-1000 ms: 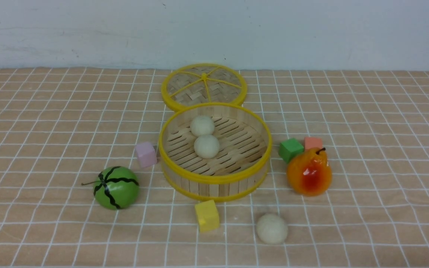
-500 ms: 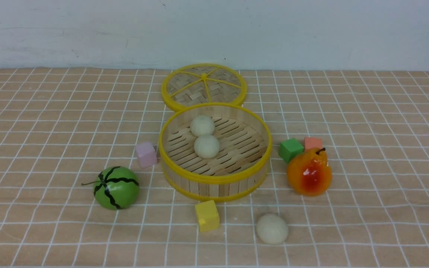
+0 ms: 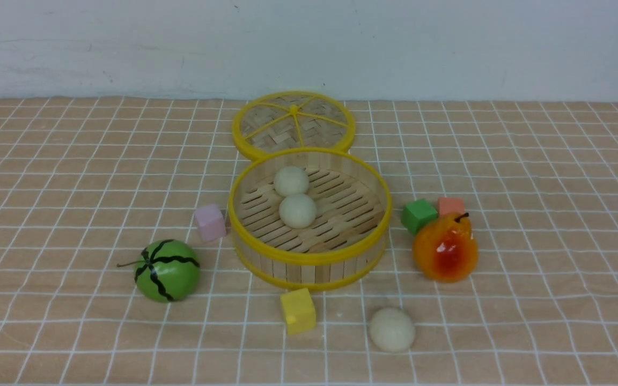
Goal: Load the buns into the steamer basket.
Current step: Use the right arm to grab a steamed stuffed bun
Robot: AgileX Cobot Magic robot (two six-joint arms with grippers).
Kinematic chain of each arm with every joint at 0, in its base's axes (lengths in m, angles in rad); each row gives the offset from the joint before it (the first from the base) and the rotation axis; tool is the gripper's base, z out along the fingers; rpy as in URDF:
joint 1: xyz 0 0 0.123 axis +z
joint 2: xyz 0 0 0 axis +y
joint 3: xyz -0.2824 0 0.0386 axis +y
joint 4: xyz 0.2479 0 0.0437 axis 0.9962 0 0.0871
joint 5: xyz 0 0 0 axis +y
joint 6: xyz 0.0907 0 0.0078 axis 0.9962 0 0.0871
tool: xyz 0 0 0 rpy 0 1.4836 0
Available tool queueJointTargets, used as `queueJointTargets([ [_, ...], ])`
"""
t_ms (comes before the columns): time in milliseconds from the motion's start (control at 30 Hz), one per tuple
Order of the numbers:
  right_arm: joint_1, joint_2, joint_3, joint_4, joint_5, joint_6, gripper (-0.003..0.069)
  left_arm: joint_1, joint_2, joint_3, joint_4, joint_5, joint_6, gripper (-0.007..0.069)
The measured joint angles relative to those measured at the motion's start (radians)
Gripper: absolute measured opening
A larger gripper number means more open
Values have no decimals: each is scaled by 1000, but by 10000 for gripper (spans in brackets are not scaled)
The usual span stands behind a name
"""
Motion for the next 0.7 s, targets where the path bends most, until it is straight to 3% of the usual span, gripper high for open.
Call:
queueJointTargets([
  [300, 257, 287, -163, 16, 335, -25, 239, 0, 0, 0, 0, 0, 0, 50],
  [500, 445, 537, -428, 18, 626, -116, 239, 0, 0, 0, 0, 0, 0, 50],
  [700, 517, 716, -537, 27, 717, -128, 239, 0, 0, 0, 0, 0, 0, 50],
])
